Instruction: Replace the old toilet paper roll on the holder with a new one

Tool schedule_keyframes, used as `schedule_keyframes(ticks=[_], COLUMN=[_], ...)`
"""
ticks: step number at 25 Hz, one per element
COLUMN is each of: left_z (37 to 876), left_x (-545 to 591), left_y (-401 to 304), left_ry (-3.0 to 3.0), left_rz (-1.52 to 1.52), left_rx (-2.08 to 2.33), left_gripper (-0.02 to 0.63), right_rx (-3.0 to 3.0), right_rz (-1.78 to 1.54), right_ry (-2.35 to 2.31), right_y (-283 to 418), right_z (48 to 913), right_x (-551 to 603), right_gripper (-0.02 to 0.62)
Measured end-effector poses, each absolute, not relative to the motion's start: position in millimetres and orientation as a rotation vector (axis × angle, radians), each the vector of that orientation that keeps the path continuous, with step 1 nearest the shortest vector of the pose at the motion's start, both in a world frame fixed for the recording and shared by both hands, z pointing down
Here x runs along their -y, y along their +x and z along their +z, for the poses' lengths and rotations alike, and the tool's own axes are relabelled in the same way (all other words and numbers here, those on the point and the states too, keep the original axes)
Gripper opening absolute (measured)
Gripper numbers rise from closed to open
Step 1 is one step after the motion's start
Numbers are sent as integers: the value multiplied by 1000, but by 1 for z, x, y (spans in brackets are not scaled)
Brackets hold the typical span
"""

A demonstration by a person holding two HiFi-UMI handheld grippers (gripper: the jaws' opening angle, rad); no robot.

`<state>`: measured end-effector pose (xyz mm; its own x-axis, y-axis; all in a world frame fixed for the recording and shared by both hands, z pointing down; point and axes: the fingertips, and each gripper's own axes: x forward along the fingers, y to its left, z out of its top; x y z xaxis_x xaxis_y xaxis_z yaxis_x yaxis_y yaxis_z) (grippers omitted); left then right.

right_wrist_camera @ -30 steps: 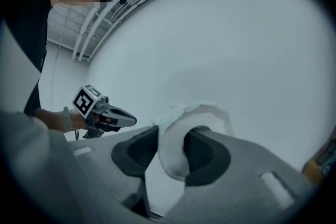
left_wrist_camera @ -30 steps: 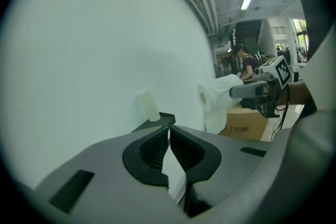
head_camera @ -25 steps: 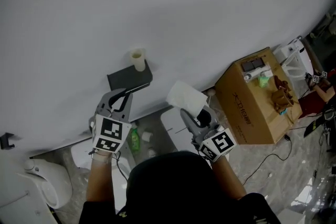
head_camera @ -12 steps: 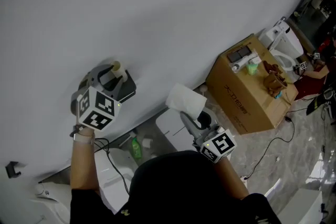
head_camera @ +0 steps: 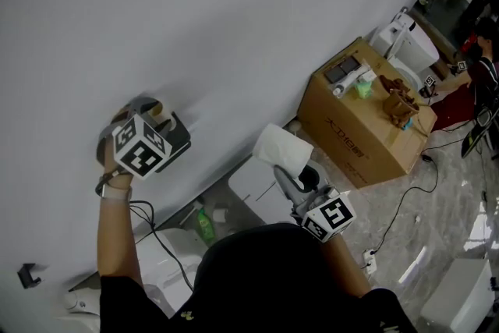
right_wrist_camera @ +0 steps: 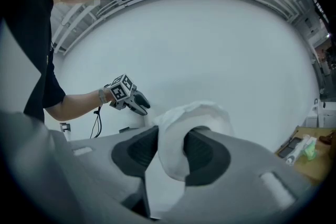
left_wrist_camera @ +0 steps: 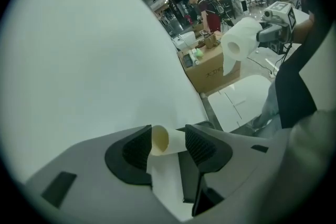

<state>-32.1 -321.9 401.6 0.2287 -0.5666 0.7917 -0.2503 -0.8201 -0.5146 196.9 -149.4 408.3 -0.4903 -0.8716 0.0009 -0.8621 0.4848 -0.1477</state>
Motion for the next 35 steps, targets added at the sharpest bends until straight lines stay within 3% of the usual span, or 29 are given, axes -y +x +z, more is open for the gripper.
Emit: schedule_keyframes(ticks=[11, 25, 35], left_z=[424, 434, 434], left_x=[315, 294, 290], left_y=[-41, -59, -63], left_ry=[-2215, -2252, -2285], left_rz=[-1767, -1858, -1812], left_rx=[-624, -543, -586], left_gripper=[196, 57, 37], right_rx=[-2611, -2645, -2667], right_rz=[-202, -209, -219], right_ry=[-1585, -1557, -1527], right_y=[201, 184, 174], right_z=[408, 413, 416], right_x=[143, 140, 139], right_gripper=[144, 144, 144])
